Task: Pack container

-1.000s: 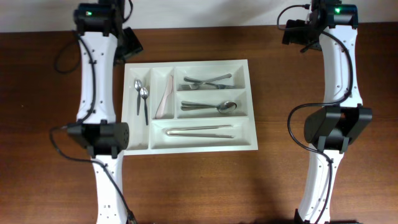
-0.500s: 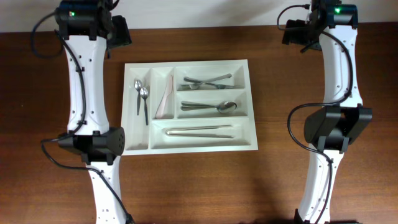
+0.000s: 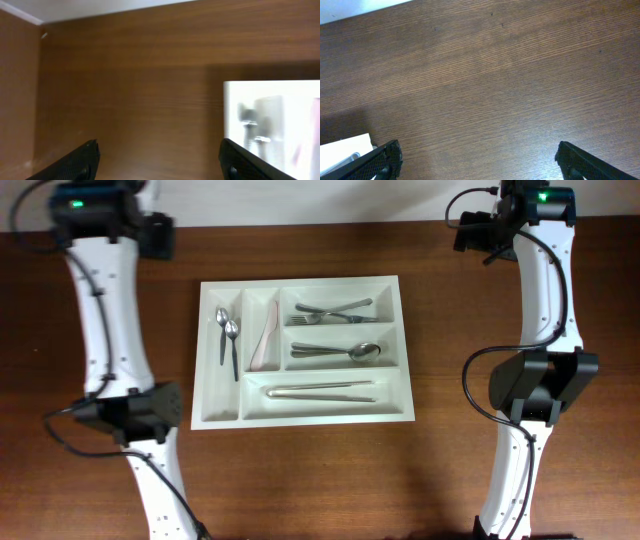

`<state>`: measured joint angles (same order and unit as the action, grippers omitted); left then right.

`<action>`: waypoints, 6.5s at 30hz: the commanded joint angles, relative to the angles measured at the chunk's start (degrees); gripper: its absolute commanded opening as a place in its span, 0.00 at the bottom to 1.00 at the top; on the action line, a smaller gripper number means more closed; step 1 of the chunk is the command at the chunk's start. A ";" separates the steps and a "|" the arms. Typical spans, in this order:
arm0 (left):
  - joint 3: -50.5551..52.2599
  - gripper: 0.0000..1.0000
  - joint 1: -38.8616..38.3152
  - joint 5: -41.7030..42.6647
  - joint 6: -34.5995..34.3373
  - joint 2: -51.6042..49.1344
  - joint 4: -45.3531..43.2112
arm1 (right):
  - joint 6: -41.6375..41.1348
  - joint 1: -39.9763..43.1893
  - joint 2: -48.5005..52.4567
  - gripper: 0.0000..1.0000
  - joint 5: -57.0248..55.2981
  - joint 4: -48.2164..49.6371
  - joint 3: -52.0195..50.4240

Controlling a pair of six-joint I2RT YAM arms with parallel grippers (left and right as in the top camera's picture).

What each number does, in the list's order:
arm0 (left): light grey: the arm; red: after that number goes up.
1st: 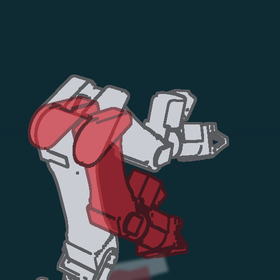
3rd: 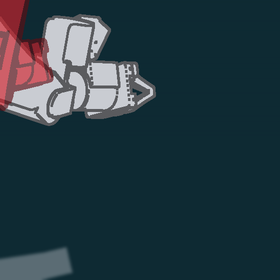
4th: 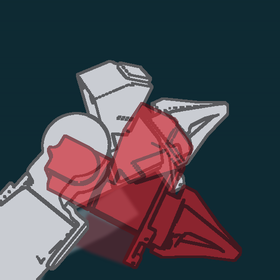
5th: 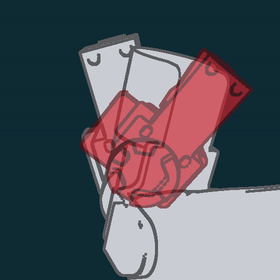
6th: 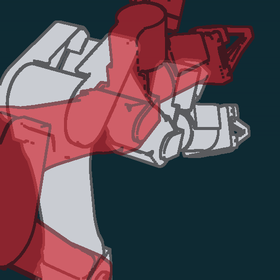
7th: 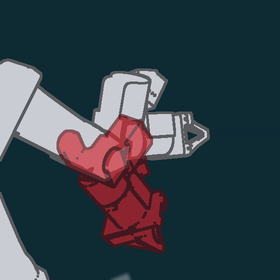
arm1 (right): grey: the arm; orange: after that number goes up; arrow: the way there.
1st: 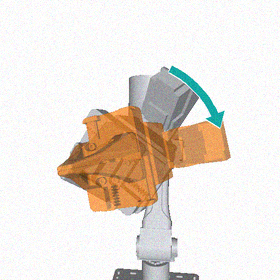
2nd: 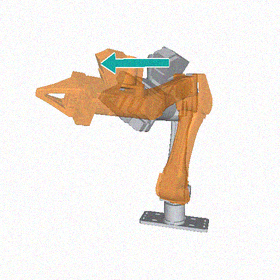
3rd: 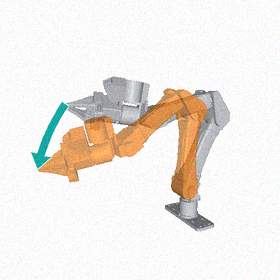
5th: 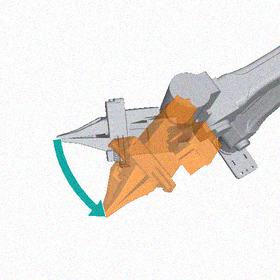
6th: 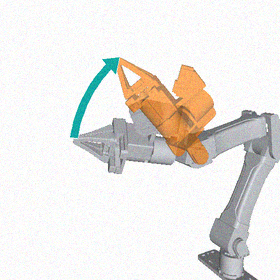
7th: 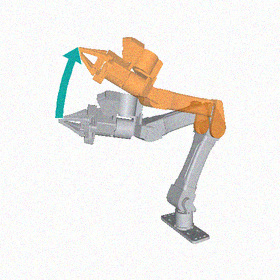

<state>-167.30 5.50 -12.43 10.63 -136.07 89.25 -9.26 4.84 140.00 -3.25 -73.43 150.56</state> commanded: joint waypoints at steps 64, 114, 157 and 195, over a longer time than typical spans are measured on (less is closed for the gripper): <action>18.34 0.99 4.70 19.45 -2.25 28.39 -18.43 | -0.68 -0.31 0.00 0.99 -0.90 -0.02 -0.13; 161.76 0.99 2.82 13.62 -5.49 126.95 -98.84 | -0.68 -0.31 0.00 0.99 -0.90 -0.04 -0.13; 166.79 0.99 1.16 9.64 -0.48 135.78 -84.65 | -0.68 -0.31 0.00 0.99 -0.90 -0.04 -0.13; 166.79 0.99 1.14 9.62 -0.48 135.78 -84.65 | -0.66 -0.31 0.00 0.99 -0.94 -0.20 -0.13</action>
<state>-0.69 6.76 -2.00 9.41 -0.93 4.51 -9.26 4.82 140.00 -3.25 -73.43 150.56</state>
